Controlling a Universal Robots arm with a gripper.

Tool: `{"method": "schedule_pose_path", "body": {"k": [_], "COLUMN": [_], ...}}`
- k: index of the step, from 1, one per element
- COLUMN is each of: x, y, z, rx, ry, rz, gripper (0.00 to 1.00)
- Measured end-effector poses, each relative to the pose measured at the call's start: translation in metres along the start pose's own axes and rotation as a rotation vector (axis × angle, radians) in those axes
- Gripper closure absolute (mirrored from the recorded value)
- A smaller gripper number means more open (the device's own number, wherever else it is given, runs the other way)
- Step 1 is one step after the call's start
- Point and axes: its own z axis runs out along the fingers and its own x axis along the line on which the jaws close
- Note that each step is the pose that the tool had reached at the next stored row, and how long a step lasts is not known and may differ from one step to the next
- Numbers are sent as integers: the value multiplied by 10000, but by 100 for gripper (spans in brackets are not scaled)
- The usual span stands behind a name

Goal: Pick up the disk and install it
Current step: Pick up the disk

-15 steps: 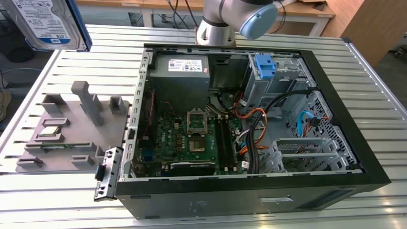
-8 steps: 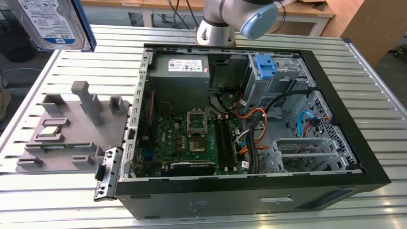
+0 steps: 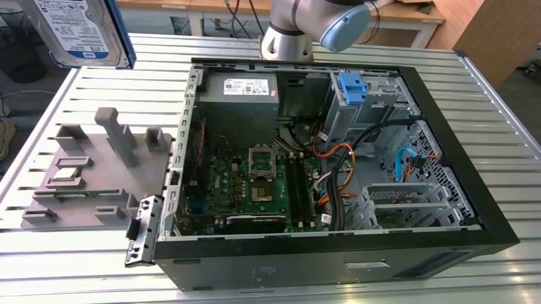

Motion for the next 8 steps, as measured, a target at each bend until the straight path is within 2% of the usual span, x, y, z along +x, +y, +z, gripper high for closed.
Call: {"method": "schedule_pose_path", "body": {"k": [8], "x": [1], "y": [-137], "z": [-9], "rx": [0], "ry": [0], "rz": [0], "gripper": [65]}}
